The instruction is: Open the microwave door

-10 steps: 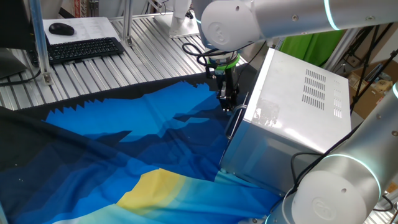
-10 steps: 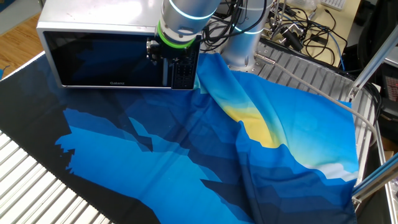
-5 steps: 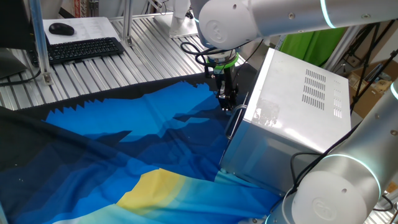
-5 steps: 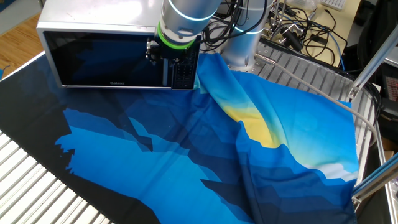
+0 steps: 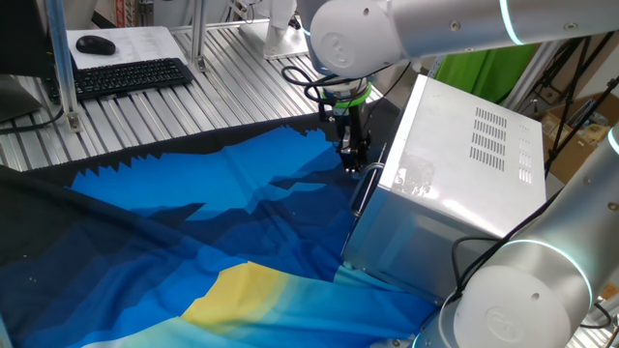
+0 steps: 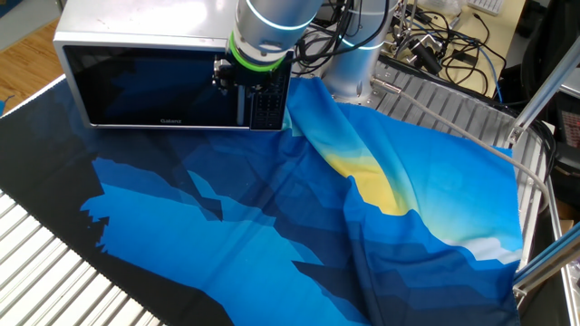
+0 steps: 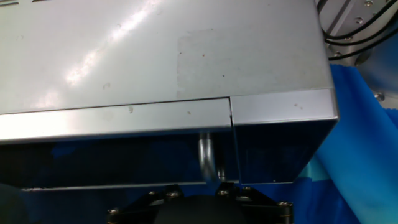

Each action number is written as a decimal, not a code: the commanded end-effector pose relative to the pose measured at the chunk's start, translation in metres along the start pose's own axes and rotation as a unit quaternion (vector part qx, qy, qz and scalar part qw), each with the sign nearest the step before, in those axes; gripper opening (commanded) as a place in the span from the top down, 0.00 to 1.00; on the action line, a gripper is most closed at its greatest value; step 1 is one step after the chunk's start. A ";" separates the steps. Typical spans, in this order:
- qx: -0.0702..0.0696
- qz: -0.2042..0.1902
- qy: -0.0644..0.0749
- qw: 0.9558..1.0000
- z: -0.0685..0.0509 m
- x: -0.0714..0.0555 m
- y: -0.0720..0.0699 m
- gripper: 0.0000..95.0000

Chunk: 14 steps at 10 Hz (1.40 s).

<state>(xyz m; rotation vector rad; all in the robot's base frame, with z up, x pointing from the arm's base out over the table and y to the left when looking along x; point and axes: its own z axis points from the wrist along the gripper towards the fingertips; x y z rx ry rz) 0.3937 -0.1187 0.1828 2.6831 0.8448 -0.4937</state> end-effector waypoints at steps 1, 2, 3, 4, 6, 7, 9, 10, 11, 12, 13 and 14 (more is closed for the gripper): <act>0.001 0.000 0.000 1.000 0.000 0.000 -0.001 0.60; 0.001 0.000 0.000 1.000 0.000 0.000 -0.001 0.60; 0.069 -0.079 0.156 0.982 -0.010 0.034 0.002 0.60; 0.068 -0.080 0.155 0.982 -0.010 0.038 0.003 0.80; 0.068 -0.084 0.160 0.981 -0.009 0.048 0.005 1.00; 0.067 -0.081 0.161 0.981 -0.009 0.049 0.005 1.00; 0.057 -0.078 0.172 0.980 -0.010 0.065 0.009 1.00; 0.058 -0.073 0.171 0.981 -0.014 0.072 0.013 1.00; 0.055 -0.064 0.180 0.980 -0.016 0.075 0.015 1.00; 0.051 -0.064 0.182 0.980 -0.017 0.078 0.016 1.00; 0.051 -0.061 0.181 0.980 -0.017 0.078 0.016 1.00; 0.055 -0.063 0.178 0.980 -0.018 0.080 0.017 1.00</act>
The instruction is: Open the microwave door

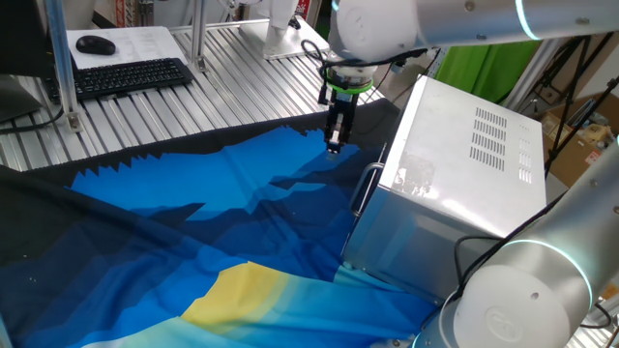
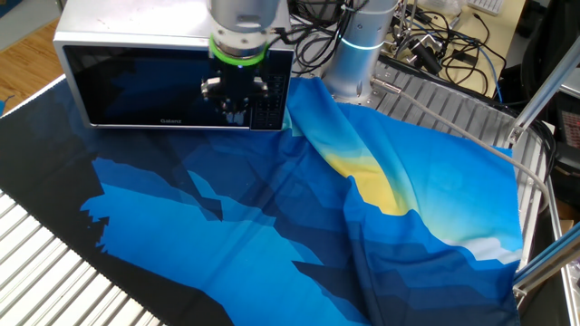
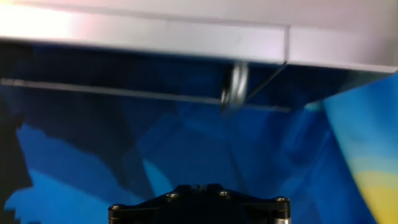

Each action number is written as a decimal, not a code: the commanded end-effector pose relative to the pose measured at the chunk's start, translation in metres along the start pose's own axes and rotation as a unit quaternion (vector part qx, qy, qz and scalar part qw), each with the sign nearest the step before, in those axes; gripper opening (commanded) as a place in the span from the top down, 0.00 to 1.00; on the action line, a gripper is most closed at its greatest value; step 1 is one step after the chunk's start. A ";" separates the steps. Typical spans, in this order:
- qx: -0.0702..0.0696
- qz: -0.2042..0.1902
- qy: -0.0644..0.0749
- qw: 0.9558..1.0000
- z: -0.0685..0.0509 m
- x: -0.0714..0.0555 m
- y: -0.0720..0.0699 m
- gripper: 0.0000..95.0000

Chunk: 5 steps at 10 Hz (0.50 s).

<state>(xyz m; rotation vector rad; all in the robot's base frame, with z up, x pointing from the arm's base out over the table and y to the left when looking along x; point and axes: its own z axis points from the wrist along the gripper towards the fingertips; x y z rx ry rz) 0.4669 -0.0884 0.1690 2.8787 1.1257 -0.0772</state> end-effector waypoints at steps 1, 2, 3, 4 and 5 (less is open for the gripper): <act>-0.002 0.005 -0.011 1.000 -0.002 0.003 -0.001 1.00; 0.005 0.012 -0.029 1.000 -0.004 0.002 -0.004 1.00; 0.012 0.015 -0.040 0.999 -0.006 0.000 -0.007 1.00; 0.017 0.015 -0.037 0.999 -0.009 -0.005 -0.011 0.80; 0.016 0.011 -0.037 0.999 -0.009 -0.009 -0.013 0.80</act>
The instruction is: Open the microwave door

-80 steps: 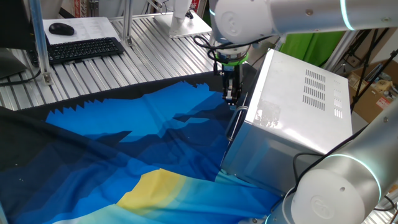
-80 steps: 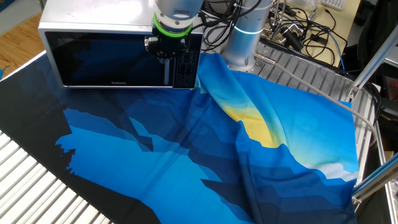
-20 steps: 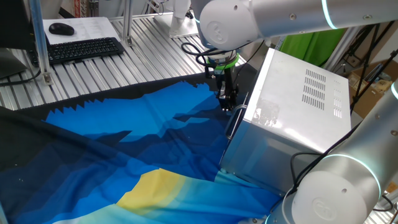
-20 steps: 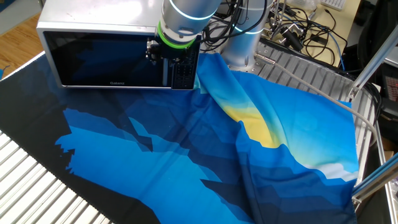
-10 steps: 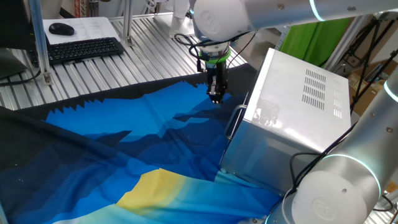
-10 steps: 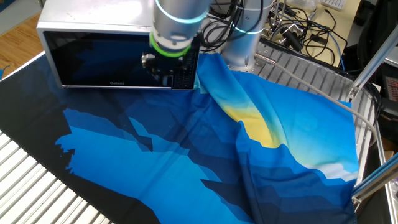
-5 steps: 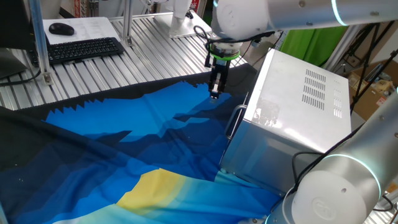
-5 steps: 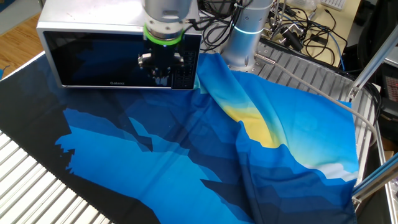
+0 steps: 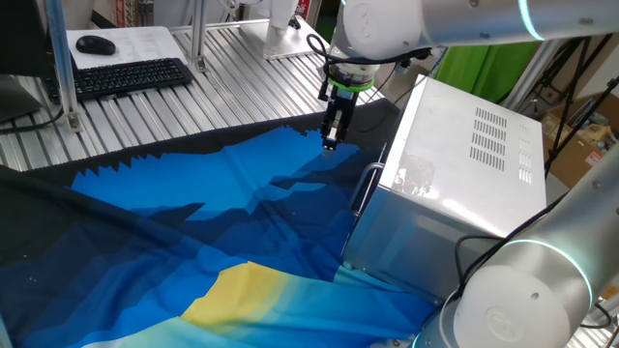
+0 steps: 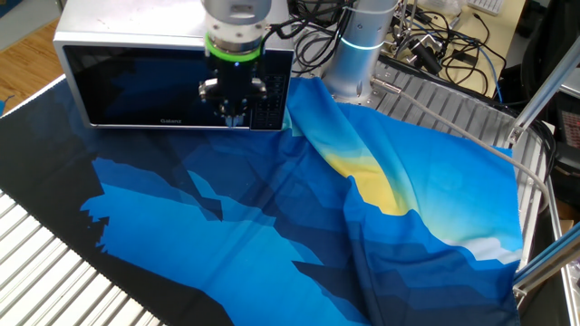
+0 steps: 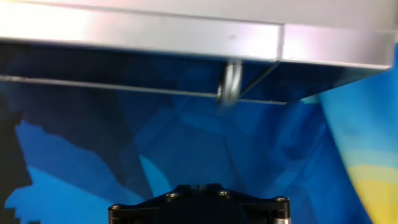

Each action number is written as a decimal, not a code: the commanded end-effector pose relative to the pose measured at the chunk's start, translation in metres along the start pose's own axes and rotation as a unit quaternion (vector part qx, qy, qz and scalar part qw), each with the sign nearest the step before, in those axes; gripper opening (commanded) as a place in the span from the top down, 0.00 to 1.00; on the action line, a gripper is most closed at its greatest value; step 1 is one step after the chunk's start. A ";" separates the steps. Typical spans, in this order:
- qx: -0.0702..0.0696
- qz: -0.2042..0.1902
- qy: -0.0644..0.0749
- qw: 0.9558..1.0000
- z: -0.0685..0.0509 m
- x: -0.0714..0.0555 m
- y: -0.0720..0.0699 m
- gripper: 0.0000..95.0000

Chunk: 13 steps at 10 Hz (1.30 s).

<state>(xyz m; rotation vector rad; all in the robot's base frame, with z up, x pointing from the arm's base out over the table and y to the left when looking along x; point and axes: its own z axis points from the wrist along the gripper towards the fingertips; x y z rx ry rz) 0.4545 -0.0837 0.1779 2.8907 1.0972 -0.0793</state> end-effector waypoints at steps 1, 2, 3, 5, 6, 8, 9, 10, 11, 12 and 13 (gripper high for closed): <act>0.006 0.011 -0.036 0.999 -0.001 -0.006 -0.004 0.80; -0.009 0.017 -0.044 0.999 -0.002 -0.007 -0.005 0.80; -0.011 0.017 -0.050 0.999 -0.002 -0.007 -0.005 0.80; -0.011 0.011 -0.050 0.999 -0.006 -0.017 -0.008 0.80; -0.005 0.003 -0.044 0.999 -0.006 -0.021 -0.010 0.80; -0.003 -0.006 -0.043 0.999 -0.007 -0.031 -0.014 0.80; -0.001 -0.006 -0.042 0.999 -0.009 -0.036 -0.015 0.80; 0.003 -0.005 -0.039 0.999 -0.012 -0.045 -0.016 0.80; 0.002 -0.002 -0.041 0.999 -0.014 -0.050 -0.017 0.80; 0.003 -0.001 -0.039 0.999 -0.015 -0.054 -0.018 0.80; -0.002 0.007 -0.045 0.999 -0.017 -0.057 -0.018 0.80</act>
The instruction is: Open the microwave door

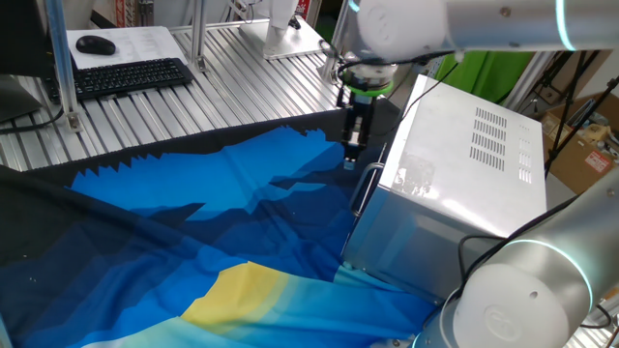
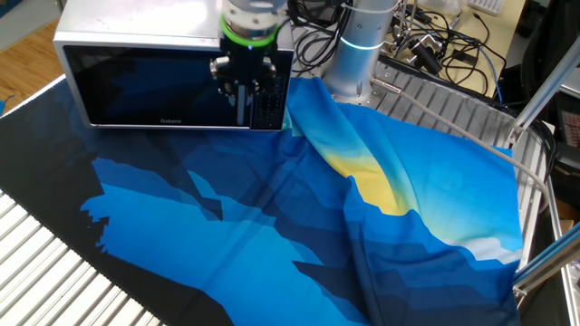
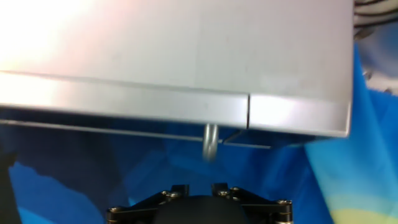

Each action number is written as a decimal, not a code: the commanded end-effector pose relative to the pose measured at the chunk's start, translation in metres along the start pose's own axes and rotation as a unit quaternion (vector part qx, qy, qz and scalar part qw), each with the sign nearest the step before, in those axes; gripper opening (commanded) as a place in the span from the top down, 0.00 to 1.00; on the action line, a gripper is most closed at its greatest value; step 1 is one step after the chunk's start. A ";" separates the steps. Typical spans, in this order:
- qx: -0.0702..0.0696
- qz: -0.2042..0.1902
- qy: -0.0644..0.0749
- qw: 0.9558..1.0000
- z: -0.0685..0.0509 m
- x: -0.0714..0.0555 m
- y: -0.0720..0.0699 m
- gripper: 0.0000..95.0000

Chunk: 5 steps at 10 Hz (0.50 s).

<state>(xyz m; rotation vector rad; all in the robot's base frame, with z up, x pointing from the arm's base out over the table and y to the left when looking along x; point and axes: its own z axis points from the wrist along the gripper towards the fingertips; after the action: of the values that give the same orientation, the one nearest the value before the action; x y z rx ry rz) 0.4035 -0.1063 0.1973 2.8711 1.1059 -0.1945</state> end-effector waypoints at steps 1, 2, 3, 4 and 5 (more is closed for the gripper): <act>-0.018 0.023 -0.018 0.999 -0.002 -0.005 -0.001 0.80; -0.021 0.026 -0.022 0.999 -0.003 -0.008 -0.001 0.80; -0.024 0.025 -0.024 0.999 -0.005 -0.012 -0.001 0.80; -0.024 0.024 -0.025 0.999 -0.005 -0.014 -0.002 0.80; -0.026 0.024 -0.027 0.999 -0.006 -0.018 -0.002 0.80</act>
<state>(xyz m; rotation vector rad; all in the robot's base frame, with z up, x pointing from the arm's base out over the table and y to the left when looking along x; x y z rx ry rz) 0.3912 -0.1157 0.2047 2.8233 1.0100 -0.2391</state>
